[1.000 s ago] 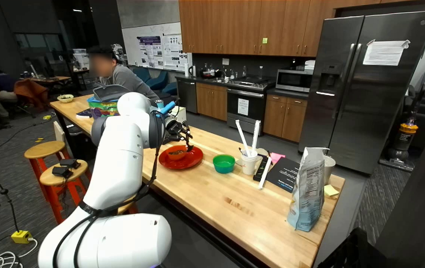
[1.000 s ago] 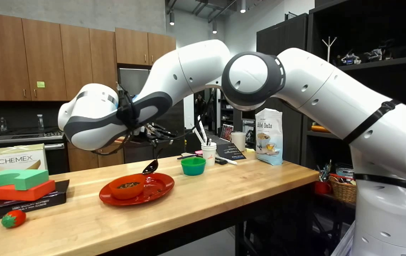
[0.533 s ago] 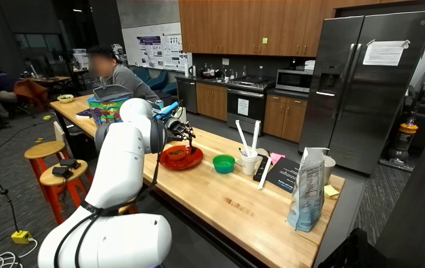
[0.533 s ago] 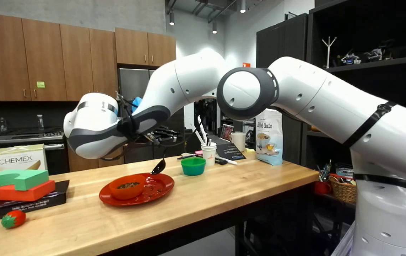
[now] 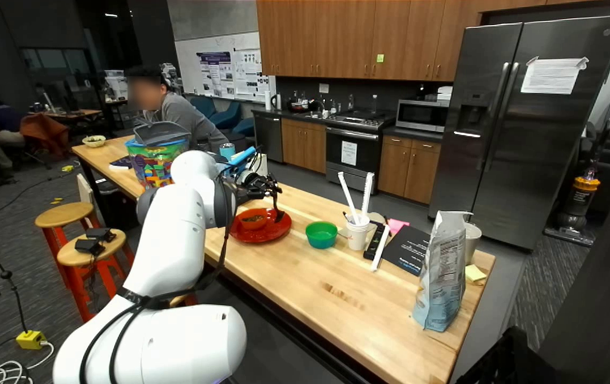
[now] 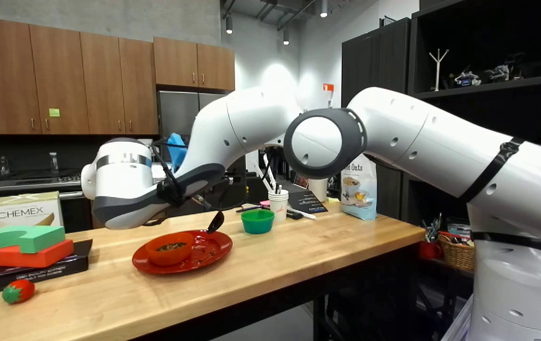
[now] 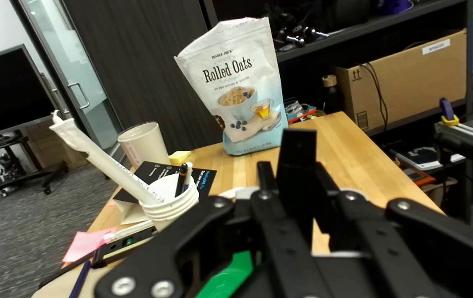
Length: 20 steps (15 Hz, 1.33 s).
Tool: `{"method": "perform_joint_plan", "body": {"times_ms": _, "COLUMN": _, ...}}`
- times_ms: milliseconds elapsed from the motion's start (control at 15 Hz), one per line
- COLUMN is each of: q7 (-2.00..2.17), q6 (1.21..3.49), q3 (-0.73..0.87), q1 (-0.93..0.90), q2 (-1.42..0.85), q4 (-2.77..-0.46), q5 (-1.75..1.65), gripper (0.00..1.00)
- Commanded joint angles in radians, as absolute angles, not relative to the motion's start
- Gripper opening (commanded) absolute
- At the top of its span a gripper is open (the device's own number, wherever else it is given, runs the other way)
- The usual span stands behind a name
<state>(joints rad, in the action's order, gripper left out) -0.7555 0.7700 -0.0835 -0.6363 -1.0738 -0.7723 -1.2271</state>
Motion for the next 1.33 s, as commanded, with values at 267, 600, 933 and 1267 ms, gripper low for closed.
{"method": "perform_joint_plan", "body": {"times_ms": 267, "q7": -1.005, "q6": 0.756, "q3": -0.004, "q1": -0.682, "q2": -1.149, "q4": -0.664, "q5": -1.405, "gripper": 0.06}}
{"method": "perform_joint_plan", "body": {"times_ms": 600, "q7": -1.029, "q6": 0.666, "q3": -0.044, "q1": -0.653, "q2": -1.136, "q4": -0.536, "q5": -1.331, "gripper": 0.06}}
{"method": "perform_joint_plan", "body": {"times_ms": 933, "q7": -1.042, "q6": 0.578, "q3": -0.093, "q1": -0.627, "q2": -1.096, "q4": -0.431, "q5": -1.214, "gripper": 0.06}}
{"method": "perform_joint_plan", "body": {"times_ms": 1267, "q7": -0.888, "q6": 0.6, "q3": -0.102, "q1": -0.584, "q2": -1.03, "q4": -0.437, "q5": -0.88, "gripper": 0.06}}
